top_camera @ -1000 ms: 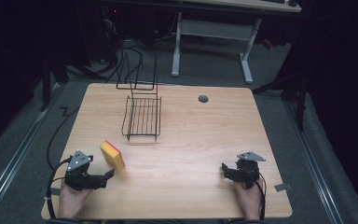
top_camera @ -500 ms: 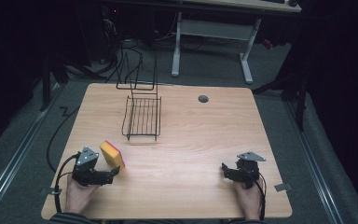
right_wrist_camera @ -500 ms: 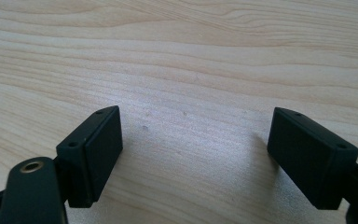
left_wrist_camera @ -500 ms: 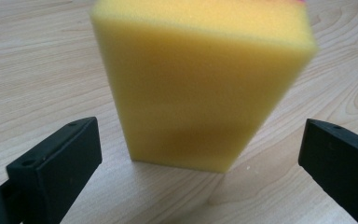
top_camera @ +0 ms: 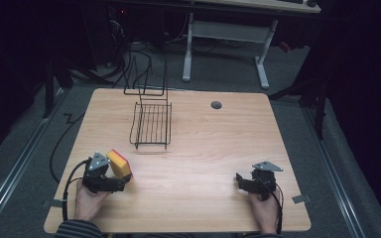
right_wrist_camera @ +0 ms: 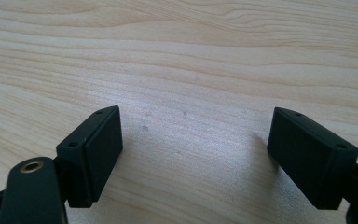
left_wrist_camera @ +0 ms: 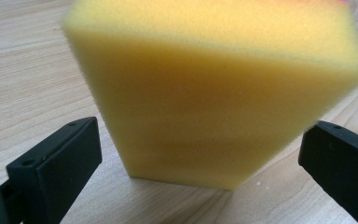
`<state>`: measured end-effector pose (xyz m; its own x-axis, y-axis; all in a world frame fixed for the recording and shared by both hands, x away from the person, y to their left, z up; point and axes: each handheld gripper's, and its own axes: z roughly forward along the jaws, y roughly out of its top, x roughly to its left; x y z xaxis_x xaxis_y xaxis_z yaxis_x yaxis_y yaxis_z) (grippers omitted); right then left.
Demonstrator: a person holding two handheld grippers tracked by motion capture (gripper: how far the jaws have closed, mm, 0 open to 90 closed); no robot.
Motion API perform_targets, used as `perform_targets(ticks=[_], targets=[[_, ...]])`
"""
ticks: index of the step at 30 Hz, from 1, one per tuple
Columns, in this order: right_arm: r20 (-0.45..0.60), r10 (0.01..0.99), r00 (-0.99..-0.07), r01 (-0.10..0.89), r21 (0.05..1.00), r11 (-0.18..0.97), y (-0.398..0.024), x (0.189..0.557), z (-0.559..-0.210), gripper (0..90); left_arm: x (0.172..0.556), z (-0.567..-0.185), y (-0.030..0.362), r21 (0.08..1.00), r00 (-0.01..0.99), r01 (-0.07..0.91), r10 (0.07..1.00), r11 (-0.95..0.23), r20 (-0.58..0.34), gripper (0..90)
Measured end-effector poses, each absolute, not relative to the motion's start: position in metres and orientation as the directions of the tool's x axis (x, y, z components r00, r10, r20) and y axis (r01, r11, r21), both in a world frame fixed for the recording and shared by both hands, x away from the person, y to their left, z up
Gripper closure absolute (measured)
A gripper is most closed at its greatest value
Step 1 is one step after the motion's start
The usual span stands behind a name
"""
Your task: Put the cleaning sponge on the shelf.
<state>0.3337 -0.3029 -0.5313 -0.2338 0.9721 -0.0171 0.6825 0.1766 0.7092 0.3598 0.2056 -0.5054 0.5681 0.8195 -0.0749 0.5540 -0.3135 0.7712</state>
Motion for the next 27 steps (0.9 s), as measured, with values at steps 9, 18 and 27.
perform_targets(ticks=[9, 18, 27], targets=[[-0.017, 0.972, -0.234, 0.682, 0.709, 0.177, -0.303, 0.334, -0.531, 18.1, 0.368, -0.508, 0.200, 0.755, 0.565, 0.568, 0.822, -0.328, -0.067, 2.0], [-0.018, 0.972, -0.236, 0.681, 0.710, 0.179, -0.303, 0.334, -0.531, 18.1, 0.372, -0.512, 0.200, 0.745, 0.558, 0.583, 0.826, -0.325, -0.076, 11.6], [-0.019, 0.971, -0.236, 0.681, 0.710, 0.179, -0.303, 0.334, -0.531, 18.1, 0.371, -0.514, 0.198, 0.743, 0.569, 0.575, 0.820, -0.343, -0.062, 21.0]])
